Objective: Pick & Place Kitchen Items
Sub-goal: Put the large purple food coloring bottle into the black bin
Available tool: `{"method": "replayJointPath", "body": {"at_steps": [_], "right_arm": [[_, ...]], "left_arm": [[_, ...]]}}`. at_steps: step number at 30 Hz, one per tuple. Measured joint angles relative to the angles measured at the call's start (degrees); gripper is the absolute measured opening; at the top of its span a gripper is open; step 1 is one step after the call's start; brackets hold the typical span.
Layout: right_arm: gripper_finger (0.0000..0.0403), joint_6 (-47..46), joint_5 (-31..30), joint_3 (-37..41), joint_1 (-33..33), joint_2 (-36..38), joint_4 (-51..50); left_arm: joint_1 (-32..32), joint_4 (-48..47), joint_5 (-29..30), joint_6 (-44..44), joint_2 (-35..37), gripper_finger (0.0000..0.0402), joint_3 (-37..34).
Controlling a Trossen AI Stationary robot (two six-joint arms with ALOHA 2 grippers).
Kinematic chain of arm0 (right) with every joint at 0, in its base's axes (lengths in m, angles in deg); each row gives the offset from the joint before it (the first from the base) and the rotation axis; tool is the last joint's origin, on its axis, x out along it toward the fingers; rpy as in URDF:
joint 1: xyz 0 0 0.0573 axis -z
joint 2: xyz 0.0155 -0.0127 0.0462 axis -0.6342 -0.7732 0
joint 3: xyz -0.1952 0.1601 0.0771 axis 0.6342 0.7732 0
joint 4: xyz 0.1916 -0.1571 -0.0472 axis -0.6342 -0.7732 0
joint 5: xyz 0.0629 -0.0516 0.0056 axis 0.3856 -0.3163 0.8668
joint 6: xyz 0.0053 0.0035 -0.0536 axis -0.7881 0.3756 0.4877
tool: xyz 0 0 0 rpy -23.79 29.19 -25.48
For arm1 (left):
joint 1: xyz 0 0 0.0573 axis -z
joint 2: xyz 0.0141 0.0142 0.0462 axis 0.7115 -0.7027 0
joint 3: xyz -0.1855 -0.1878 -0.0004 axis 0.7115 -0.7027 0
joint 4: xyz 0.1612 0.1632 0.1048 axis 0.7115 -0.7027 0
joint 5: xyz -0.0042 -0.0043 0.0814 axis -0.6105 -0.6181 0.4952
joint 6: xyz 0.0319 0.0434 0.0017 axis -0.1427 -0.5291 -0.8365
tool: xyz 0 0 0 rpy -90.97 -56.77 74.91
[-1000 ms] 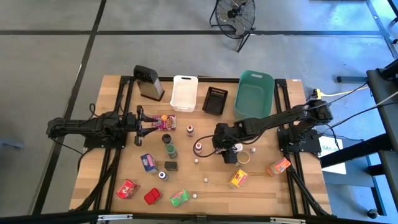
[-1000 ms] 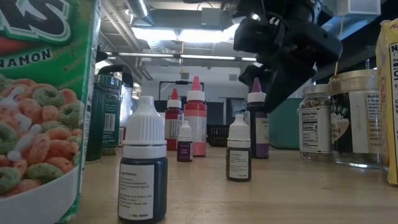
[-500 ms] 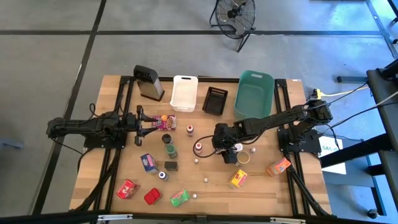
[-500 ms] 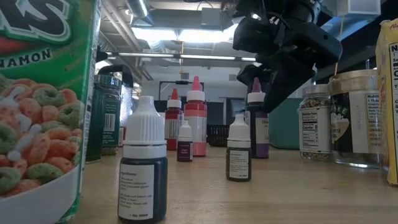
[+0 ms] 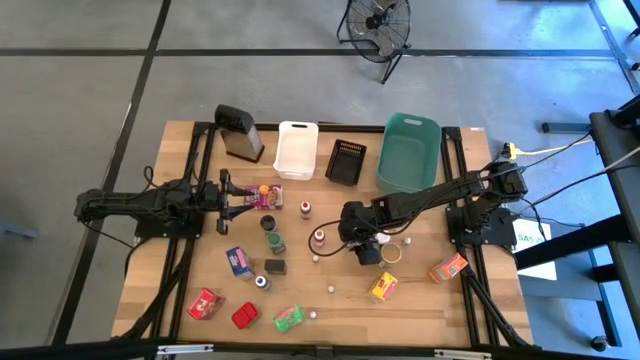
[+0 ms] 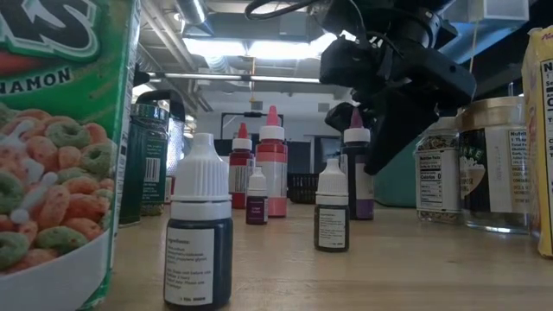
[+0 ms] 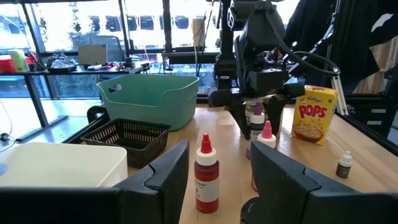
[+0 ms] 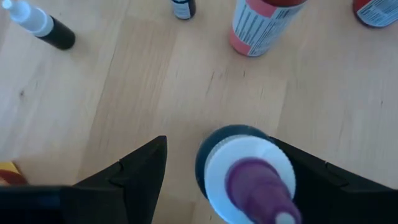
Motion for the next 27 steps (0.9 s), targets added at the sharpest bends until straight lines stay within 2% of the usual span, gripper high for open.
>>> {"method": "replayJointPath", "body": {"at_steps": [11,27], "right_arm": [[0.0260,0.2,0.2,0.0,0.0,0.0,0.0],[0.0143,0.3,0.1,0.0,0.1,0.0,-0.1]], "left_arm": [[0.0,0.0,-0.1,0.0,0.0,0.0166,0.0],[0.0,0.0,-0.1,0.0,0.0,0.0166,0.0]]}}
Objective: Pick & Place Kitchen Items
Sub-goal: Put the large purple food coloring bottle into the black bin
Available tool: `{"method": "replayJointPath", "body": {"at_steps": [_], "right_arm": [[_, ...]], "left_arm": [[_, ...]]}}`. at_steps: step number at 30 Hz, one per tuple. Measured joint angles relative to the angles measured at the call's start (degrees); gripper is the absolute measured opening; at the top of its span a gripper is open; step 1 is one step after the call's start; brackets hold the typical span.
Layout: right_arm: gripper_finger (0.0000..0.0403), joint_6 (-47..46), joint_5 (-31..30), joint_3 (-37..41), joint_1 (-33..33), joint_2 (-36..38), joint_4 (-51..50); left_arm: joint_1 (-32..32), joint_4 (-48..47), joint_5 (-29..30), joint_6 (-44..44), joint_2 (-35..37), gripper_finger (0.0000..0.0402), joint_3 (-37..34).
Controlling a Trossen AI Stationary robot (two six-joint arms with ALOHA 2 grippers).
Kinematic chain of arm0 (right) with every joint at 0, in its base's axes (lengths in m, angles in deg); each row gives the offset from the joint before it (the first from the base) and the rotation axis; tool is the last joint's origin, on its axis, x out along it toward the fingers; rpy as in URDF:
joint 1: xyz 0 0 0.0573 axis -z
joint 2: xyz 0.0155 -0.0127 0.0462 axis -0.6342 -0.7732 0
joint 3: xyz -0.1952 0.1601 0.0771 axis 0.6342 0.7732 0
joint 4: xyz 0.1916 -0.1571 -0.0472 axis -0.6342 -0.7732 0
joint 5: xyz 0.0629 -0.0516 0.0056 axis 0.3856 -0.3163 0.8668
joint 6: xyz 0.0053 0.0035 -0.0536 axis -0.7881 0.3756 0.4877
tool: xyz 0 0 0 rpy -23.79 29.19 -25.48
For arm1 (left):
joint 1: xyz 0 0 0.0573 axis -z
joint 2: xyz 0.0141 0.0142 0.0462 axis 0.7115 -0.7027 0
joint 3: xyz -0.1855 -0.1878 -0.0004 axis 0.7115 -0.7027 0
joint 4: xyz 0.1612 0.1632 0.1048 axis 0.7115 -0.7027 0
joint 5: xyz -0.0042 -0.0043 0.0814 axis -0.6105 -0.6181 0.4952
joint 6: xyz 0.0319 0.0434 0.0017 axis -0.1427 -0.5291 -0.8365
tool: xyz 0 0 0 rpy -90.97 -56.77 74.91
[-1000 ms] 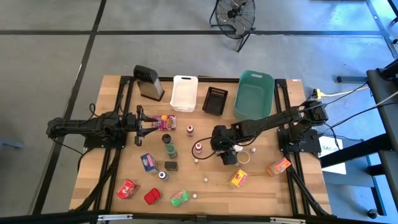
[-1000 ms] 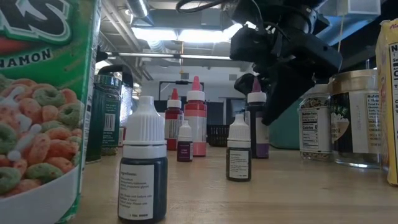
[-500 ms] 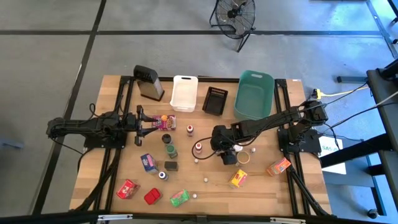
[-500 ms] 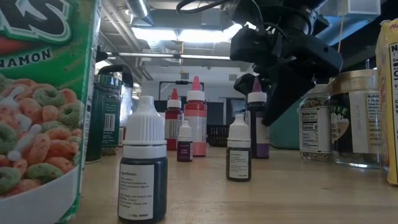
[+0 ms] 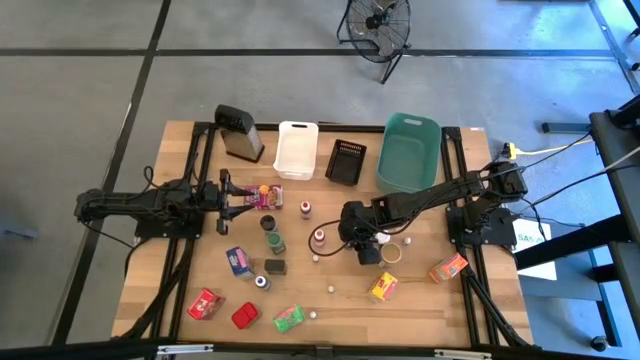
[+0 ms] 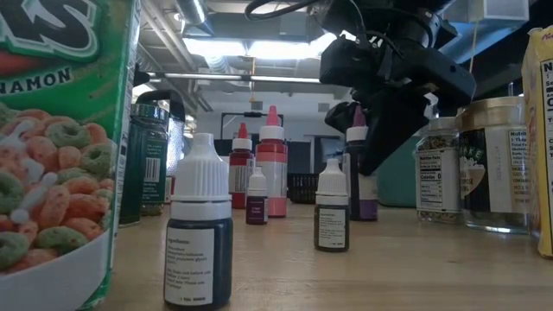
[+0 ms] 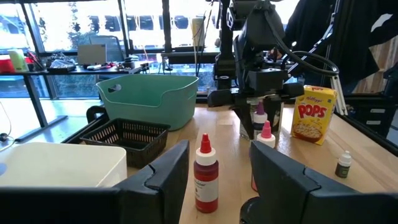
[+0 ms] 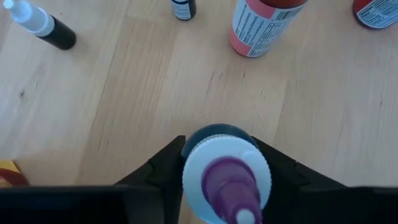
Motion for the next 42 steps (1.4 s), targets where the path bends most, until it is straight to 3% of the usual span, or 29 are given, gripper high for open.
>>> {"method": "replayJointPath", "body": {"at_steps": [6,10,13,28,38,42], "right_arm": [[0.0143,-1.4,-1.5,-0.1,-0.1,0.0,0.2],[0.0146,-6.2,-2.2,-3.5,0.0,0.5,-5.2],[0.0145,-6.7,-2.8,-8.3,-0.1,0.9,-11.5],[0.0146,-8.7,-17.9,-38.7,2.3,0.9,-38.7],[0.0146,-9.7,-19.8,-48.9,14.7,0.9,-44.5],[0.0146,-11.0,-14.1,-49.0,22.8,0.7,-44.3]], "left_arm": [[0.0,0.0,0.0,0.0,0.0,0.0166,0.0],[0.0,0.0,0.0,0.0,0.0,0.0166,0.0],[0.0,0.0,0.0,0.0,0.0,0.0166,0.0],[0.0,0.0,0.0,2.5,0.0,0.0166,0.0],[0.0,0.0,0.0,2.5,0.0,0.0166,0.0],[0.0,0.0,0.0,2.5,0.0,0.0166,0.0]]}}
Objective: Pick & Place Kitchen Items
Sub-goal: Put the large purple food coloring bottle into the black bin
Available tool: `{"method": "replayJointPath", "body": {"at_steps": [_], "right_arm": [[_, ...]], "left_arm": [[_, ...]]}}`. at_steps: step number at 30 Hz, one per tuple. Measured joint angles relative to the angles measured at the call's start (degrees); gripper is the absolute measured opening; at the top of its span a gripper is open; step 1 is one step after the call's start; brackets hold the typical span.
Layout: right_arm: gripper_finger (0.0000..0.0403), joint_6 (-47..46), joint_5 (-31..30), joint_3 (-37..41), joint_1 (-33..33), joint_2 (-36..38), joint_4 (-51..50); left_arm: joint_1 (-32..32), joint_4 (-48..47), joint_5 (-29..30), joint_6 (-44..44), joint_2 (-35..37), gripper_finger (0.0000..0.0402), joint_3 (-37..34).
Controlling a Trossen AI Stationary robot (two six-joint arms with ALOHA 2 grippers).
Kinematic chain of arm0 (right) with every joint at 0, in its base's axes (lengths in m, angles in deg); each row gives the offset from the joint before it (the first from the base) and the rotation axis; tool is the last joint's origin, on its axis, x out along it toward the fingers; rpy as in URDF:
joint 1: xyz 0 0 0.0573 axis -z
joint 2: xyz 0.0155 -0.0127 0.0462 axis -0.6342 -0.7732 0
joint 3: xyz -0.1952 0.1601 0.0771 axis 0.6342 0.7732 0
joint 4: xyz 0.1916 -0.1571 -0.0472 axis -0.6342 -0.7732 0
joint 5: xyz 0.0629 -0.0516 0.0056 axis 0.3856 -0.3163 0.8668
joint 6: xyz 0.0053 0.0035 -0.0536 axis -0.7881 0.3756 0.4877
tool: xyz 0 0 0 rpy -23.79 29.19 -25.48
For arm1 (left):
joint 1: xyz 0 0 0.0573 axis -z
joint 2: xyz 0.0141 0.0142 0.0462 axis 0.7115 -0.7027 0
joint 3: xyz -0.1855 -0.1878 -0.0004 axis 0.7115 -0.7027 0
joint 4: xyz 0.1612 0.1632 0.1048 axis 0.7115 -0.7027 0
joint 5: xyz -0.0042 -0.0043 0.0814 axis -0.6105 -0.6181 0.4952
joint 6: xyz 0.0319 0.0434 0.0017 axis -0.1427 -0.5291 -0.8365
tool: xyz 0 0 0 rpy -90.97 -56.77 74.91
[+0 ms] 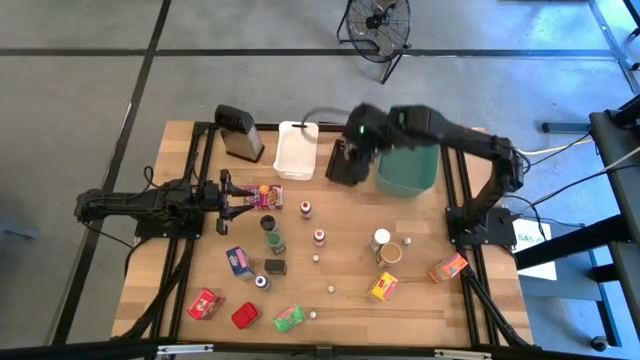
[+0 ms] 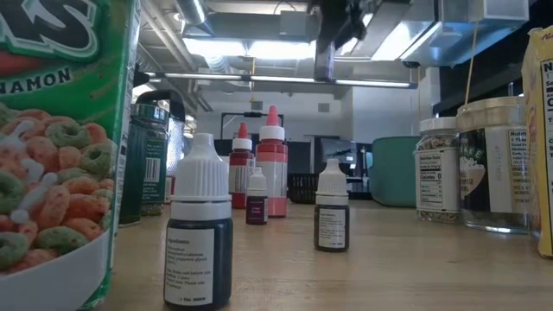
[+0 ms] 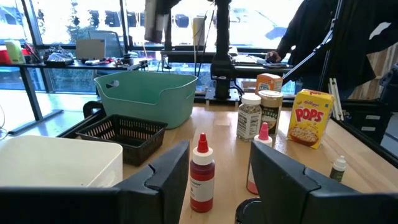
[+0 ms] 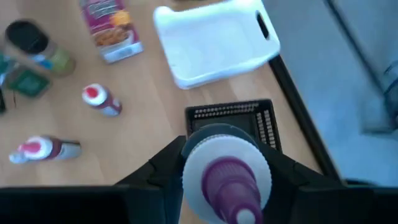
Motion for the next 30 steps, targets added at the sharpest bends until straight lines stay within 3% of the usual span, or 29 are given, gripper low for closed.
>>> {"method": "replayJointPath", "body": {"at_steps": [4,9,30], "right_arm": [[0.0146,-0.2,8.1,1.5,7.4,-0.4,3.0],[0.0146,0.0,13.2,5.5,13.4,-0.4,8.4],[0.0147,1.8,11.4,28.6,19.7,-0.4,29.2]], "left_arm": [[0.0,0.0,0.0,0.0,0.0,0.0166,0.0],[0.0,0.0,0.0,0.0,0.0,0.0166,0.0],[0.0,0.0,0.0,0.0,0.0,0.0166,0.0]]}}
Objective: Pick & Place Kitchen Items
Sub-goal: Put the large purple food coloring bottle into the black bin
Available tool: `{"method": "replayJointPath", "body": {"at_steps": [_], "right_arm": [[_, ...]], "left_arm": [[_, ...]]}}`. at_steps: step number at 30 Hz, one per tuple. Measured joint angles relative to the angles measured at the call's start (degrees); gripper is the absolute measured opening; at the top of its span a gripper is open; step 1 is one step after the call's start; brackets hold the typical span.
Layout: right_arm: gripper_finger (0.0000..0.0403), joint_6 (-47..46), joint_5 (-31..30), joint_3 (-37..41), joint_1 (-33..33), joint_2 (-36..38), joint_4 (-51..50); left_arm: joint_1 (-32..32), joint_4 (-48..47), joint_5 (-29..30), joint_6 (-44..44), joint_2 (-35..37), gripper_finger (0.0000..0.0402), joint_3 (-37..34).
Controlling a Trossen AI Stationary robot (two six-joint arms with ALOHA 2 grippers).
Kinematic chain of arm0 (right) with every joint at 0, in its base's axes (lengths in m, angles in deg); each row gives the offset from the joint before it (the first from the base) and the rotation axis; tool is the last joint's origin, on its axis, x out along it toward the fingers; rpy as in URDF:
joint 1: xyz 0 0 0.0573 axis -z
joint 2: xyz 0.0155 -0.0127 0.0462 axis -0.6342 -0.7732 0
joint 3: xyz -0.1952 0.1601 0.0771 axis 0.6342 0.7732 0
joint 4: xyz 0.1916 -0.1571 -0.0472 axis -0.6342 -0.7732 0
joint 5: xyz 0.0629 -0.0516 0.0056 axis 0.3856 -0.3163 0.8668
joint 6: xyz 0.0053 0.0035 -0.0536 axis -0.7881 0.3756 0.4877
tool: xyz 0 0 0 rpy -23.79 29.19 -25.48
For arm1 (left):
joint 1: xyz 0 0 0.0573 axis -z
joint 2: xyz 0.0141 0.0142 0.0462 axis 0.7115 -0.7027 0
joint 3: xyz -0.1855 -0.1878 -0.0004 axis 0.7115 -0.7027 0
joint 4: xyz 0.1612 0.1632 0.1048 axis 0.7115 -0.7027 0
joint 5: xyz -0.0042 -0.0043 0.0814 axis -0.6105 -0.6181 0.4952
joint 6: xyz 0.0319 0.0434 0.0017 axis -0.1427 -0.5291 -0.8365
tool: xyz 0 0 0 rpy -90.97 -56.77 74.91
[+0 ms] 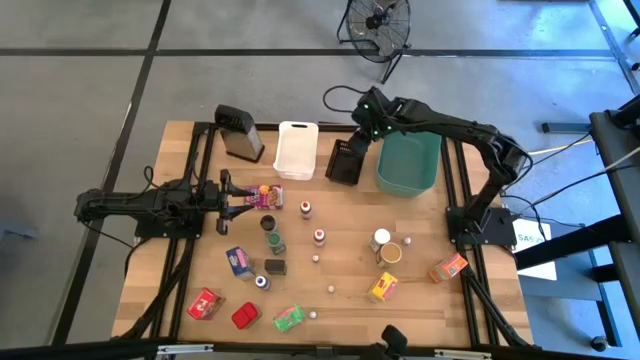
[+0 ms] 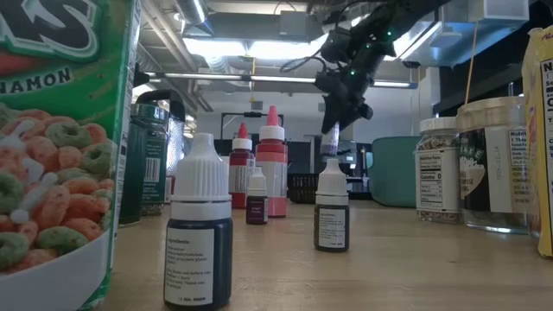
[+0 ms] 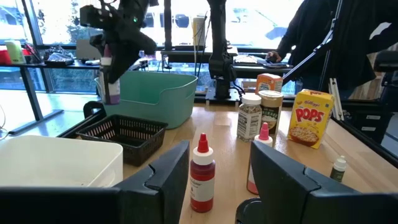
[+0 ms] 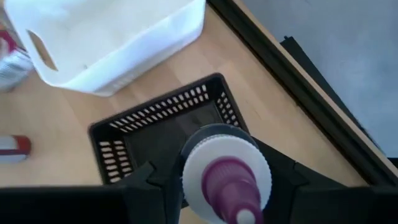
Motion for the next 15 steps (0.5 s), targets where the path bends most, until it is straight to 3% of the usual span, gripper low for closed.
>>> {"method": "replayJointPath", "body": {"at_steps": [15], "right_arm": [[0.0147,1.0,-0.9,2.1,-0.5,-2.4,2.8]], "left_arm": [[0.0,0.0,0.1,-1.5,0.0,0.0166,0.0]]}}
